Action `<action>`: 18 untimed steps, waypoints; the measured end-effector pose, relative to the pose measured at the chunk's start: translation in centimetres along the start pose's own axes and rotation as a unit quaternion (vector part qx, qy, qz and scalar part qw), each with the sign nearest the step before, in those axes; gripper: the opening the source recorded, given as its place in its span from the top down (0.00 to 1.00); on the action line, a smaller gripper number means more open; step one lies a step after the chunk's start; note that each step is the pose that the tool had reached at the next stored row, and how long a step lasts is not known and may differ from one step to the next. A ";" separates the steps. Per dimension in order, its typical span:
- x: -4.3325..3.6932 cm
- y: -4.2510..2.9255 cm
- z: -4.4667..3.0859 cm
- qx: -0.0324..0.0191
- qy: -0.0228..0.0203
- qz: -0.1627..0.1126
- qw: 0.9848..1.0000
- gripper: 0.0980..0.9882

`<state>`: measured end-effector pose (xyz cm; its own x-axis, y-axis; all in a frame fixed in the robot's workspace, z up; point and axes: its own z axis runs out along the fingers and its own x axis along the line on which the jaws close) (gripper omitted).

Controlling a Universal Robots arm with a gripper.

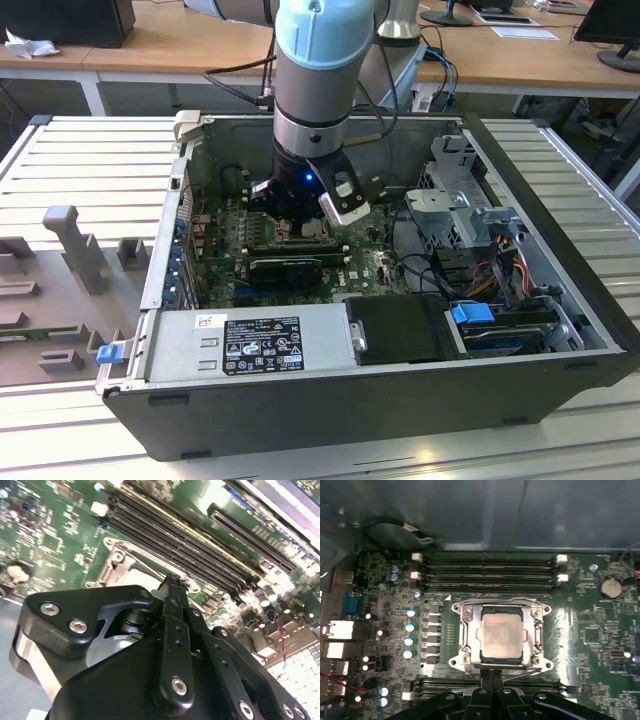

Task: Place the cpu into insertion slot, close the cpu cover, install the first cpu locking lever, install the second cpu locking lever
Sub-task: 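Install the second cpu locking lever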

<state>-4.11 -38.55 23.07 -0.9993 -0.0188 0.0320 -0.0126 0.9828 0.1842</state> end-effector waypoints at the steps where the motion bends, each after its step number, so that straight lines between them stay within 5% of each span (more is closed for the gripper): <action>1: 0.06 -0.03 0.18 0.000 0.000 -0.001 1.000 0.99; 7: 0.49 -0.28 1.52 0.000 0.003 -0.017 1.000 0.99; 10: 1.10 -0.54 1.51 -0.003 0.003 -0.021 1.000 0.99; 12: 1.29 -0.73 1.48 -0.010 0.003 -0.021 1.000 0.99; 14: 1.47 -0.88 1.46 -0.025 0.002 -0.022 0.999 0.99; 18: 1.74 -1.09 1.43 -0.043 0.000 -0.025 0.999 0.99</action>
<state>-5.89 -39.40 21.51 -0.9975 -0.0681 0.0206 -0.0601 0.9610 0.2698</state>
